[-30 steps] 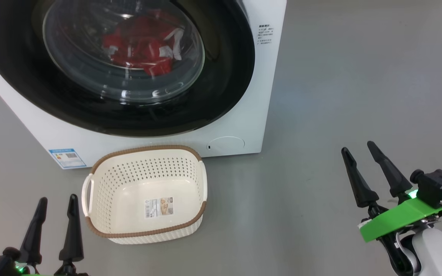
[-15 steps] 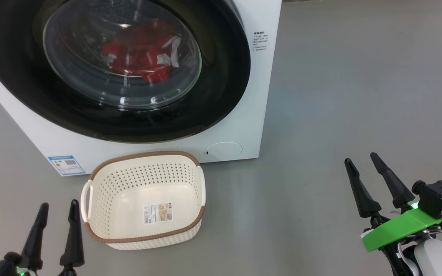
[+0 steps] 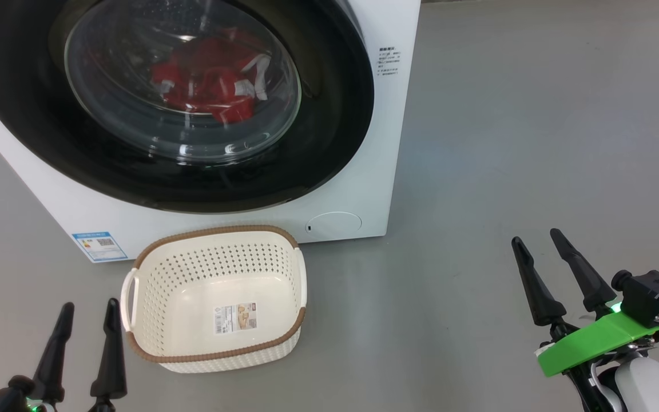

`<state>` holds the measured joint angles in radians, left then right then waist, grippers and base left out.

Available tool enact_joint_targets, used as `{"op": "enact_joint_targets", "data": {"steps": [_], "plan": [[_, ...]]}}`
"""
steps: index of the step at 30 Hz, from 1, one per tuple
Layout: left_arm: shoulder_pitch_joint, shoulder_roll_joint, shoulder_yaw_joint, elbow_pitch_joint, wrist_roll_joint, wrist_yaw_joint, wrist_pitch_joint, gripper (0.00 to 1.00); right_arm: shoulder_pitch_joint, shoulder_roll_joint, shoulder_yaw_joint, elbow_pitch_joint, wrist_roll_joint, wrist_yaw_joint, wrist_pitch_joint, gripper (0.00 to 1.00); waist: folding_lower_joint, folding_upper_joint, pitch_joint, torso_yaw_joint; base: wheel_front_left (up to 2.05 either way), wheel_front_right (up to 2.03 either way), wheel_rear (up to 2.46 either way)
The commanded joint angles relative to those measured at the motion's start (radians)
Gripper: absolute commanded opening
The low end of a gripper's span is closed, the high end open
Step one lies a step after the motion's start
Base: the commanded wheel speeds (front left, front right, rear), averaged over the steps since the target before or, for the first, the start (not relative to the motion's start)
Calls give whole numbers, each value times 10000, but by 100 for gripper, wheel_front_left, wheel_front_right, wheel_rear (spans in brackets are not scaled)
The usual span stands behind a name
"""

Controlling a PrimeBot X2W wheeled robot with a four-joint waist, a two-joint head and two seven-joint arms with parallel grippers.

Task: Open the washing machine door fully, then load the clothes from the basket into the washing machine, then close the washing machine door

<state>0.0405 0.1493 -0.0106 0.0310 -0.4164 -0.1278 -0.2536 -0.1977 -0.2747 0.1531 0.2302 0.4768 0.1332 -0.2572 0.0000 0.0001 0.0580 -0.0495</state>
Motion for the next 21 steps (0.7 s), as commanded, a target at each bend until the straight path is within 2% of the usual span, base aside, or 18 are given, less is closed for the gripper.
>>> {"op": "enact_joint_targets", "data": {"steps": [1,2,7,14,17,21], "plan": [[-99,248,251,-217,52,-29,-82,100,110,-53,195,-235,-58,-25,-46,100,0,-1,-4,-3,0,0,0],[4,25,-61,2,-2,0,0,0,5,9,3,1,2,0,0,0,1,-1,-3,-2,0,0,0],[140,-327,-207,530,-37,2,53,0,355,295,53,548,33,2,22,0,0,-1,-7,-3,0,0,0],[81,-336,-166,586,-739,2,224,0,410,386,-74,500,690,0,207,0,23,-1,-63,26,0,0,0],[37,-340,-148,637,-1039,2,298,0,420,425,-128,500,971,0,287,0,4,-1,-62,38,0,0,0],[-30,-346,-123,708,-1438,1,397,0,426,478,-203,495,1343,-1,395,0,1,-1,-71,54,0,0,0]]}}
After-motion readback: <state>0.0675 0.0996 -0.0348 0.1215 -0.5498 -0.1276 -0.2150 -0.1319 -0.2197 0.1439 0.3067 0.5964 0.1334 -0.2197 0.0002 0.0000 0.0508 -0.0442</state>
